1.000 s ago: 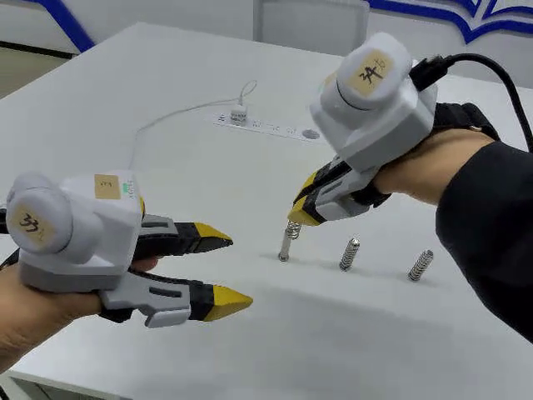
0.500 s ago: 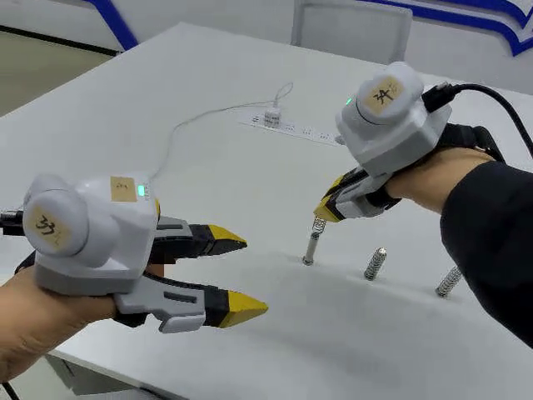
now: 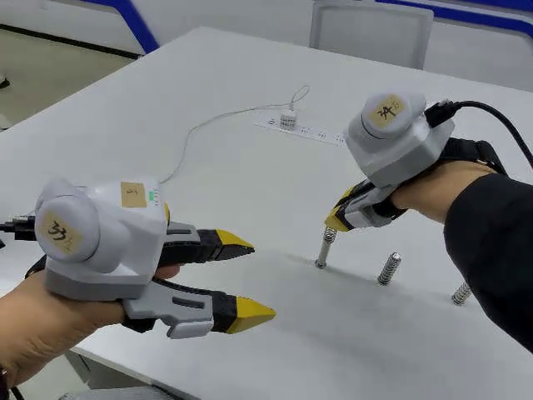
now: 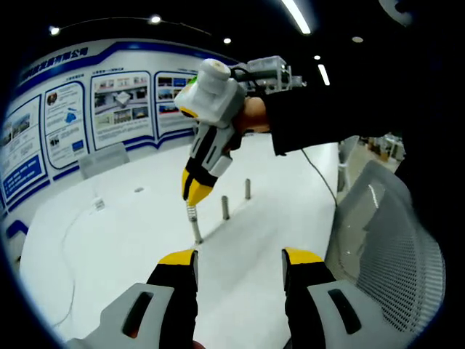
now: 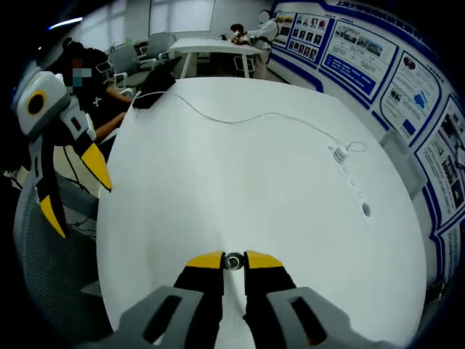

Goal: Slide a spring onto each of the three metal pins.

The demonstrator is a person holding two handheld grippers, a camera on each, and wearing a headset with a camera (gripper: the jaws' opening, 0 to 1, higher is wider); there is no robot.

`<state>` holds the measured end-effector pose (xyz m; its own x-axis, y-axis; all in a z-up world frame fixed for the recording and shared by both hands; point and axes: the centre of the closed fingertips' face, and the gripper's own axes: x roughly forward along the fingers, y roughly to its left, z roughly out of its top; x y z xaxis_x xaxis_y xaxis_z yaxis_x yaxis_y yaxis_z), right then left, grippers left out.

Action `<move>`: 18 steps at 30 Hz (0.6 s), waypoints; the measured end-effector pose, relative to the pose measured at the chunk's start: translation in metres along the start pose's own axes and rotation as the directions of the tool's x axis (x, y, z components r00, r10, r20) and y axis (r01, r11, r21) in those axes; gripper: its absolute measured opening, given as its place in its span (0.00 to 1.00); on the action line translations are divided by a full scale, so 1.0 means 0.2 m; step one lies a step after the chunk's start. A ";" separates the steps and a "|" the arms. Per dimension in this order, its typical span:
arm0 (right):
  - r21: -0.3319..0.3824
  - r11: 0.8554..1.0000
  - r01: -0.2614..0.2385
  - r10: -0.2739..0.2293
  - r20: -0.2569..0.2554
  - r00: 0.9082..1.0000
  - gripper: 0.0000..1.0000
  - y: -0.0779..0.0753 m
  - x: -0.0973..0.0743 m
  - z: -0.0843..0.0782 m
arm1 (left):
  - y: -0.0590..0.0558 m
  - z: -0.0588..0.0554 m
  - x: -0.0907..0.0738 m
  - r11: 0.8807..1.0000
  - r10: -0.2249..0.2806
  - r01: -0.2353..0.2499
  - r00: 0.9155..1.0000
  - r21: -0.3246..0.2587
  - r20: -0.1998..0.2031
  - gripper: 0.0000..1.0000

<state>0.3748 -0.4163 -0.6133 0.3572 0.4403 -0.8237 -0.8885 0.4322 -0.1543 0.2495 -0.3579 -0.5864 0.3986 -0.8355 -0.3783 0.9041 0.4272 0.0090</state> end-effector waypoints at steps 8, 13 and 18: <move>0.020 1.000 -0.012 0.012 -0.015 1.000 0.11 -0.01 0.07 -0.04 | 0.01 -0.01 0.00 1.000 0.007 -0.007 1.000 -0.007 -0.005 0.47; 0.025 1.000 -0.011 0.012 -0.025 1.000 0.11 0.01 0.11 -0.05 | 0.01 -0.01 0.01 1.000 0.003 -0.003 1.000 -0.007 -0.005 0.47; 0.022 1.000 -0.008 0.009 -0.043 0.999 0.11 0.01 0.15 -0.08 | 0.02 -0.01 0.02 1.000 -0.002 0.002 1.000 -0.008 -0.004 0.47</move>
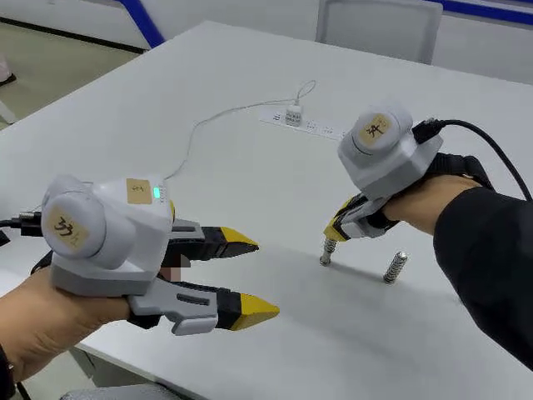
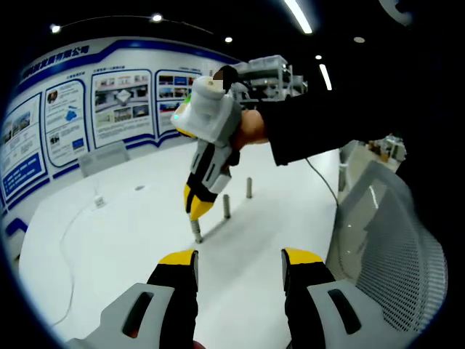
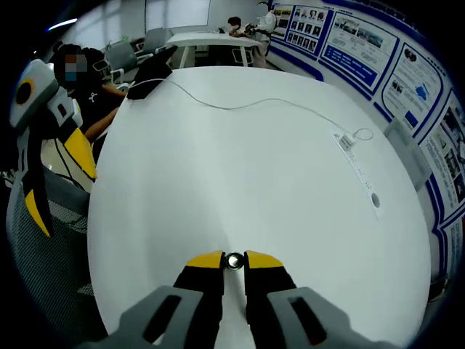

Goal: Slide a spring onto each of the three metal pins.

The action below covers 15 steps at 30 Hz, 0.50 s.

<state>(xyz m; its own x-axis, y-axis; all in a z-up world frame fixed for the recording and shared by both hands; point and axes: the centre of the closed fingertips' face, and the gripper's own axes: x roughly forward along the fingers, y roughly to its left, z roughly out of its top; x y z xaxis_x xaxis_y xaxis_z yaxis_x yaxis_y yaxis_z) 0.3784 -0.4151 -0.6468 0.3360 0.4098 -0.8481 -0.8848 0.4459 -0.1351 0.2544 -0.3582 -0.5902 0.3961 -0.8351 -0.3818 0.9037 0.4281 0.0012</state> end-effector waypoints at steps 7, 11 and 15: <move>0.014 1.000 -0.003 0.003 -0.017 1.000 0.11 0.00 0.04 -0.03 | 0.01 -0.01 0.01 1.000 -0.004 0.004 1.000 -0.004 -0.003 0.47; 0.021 1.000 -0.008 0.008 -0.021 1.000 0.11 0.00 0.06 -0.03 | 0.02 -0.01 0.01 1.000 0.000 0.000 1.000 -0.006 -0.001 0.47; 0.020 1.000 -0.009 0.010 -0.025 1.000 0.11 0.00 0.07 -0.04 | 0.02 -0.01 0.01 1.000 0.003 -0.003 1.000 -0.008 -0.002 0.47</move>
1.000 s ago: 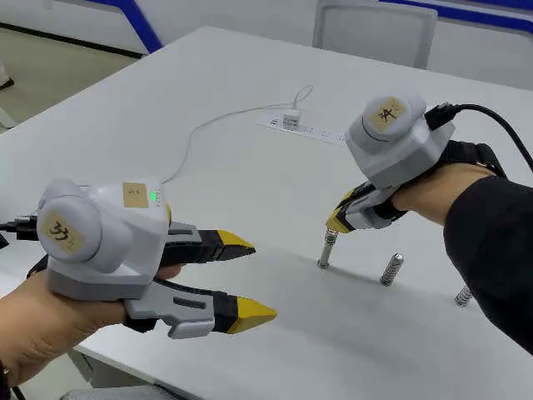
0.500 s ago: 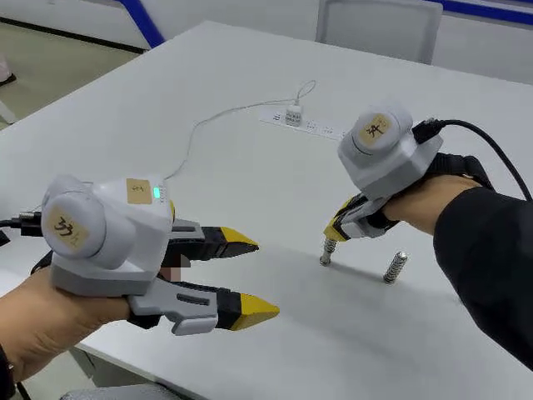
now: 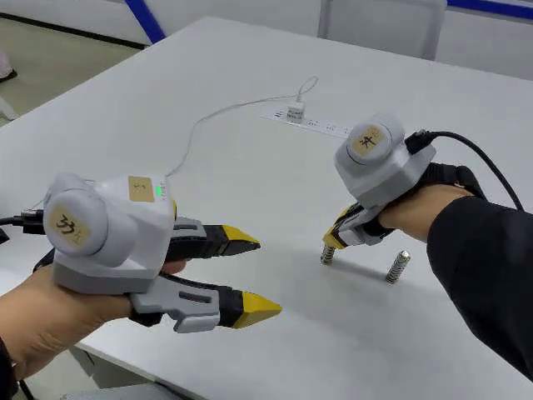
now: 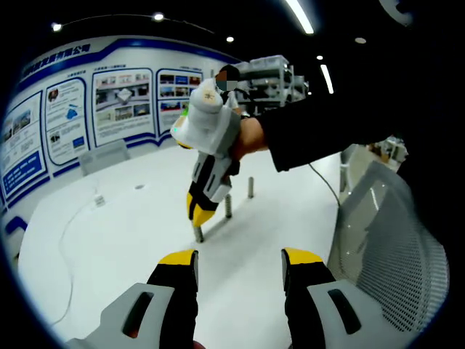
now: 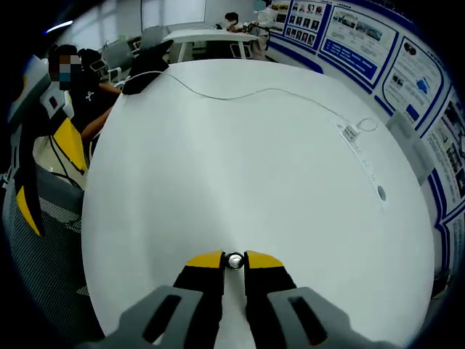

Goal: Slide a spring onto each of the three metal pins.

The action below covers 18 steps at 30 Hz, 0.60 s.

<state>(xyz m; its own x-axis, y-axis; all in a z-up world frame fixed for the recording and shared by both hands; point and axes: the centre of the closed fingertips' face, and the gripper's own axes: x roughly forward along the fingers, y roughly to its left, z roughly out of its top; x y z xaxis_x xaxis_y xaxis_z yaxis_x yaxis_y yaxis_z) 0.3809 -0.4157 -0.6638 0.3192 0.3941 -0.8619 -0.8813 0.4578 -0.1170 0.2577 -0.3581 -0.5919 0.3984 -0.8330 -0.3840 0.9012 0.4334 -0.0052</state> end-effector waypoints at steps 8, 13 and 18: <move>0.005 1.000 -0.001 0.001 0.006 1.000 0.12 0.00 0.01 0.00 | 0.00 -0.01 -0.01 1.000 0.004 -0.004 1.000 -0.002 -0.007 0.47; 0.007 1.000 0.000 0.000 0.020 1.000 0.14 -0.01 -0.01 0.00 | 0.01 0.00 0.00 1.000 0.003 -0.003 1.000 0.002 -0.003 0.47; 0.021 1.000 0.012 -0.013 0.037 0.999 0.17 -0.01 -0.05 -0.01 | 0.01 0.00 0.01 1.000 -0.004 0.004 1.000 -0.001 -0.006 0.48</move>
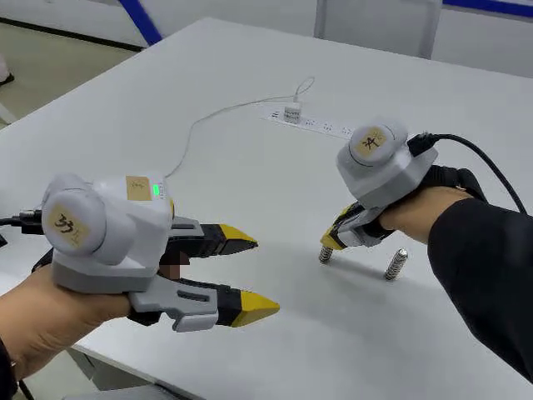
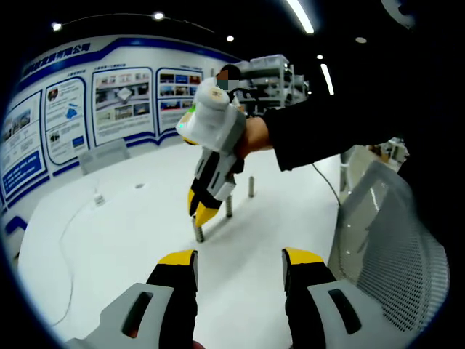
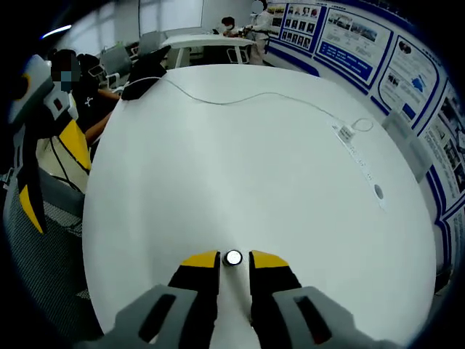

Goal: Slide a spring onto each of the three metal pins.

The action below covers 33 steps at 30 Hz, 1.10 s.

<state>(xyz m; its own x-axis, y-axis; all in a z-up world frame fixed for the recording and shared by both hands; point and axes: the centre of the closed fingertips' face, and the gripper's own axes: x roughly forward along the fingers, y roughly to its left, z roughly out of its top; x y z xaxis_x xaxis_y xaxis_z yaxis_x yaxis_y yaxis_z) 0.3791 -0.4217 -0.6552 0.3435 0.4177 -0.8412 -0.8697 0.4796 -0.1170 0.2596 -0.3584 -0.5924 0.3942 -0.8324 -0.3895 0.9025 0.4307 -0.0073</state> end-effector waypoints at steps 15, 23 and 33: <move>0.056 0.996 0.074 -0.079 0.093 0.993 0.28 -0.06 -0.23 -0.05 | 0.03 0.03 0.09 0.999 -0.031 0.031 1.000 0.014 -0.005 0.51; 0.100 0.988 0.119 -0.131 0.125 0.983 0.32 -0.12 -0.32 -0.14 | 0.03 0.02 0.13 0.998 -0.053 0.053 0.998 0.017 -0.017 0.54; 0.160 0.975 0.156 -0.182 0.161 0.970 0.40 -0.16 -0.42 -0.24 | 0.04 0.04 0.17 0.997 -0.069 0.069 0.997 0.019 -0.017 0.57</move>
<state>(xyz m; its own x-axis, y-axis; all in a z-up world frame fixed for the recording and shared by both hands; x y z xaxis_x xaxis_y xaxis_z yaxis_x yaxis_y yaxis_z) 0.3609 -0.5098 -0.6069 0.5482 0.4422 -0.7099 -0.7372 0.6563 -0.1605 0.2809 -0.3858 -0.5992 0.3279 -0.8541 -0.4037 0.9307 0.3654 -0.0171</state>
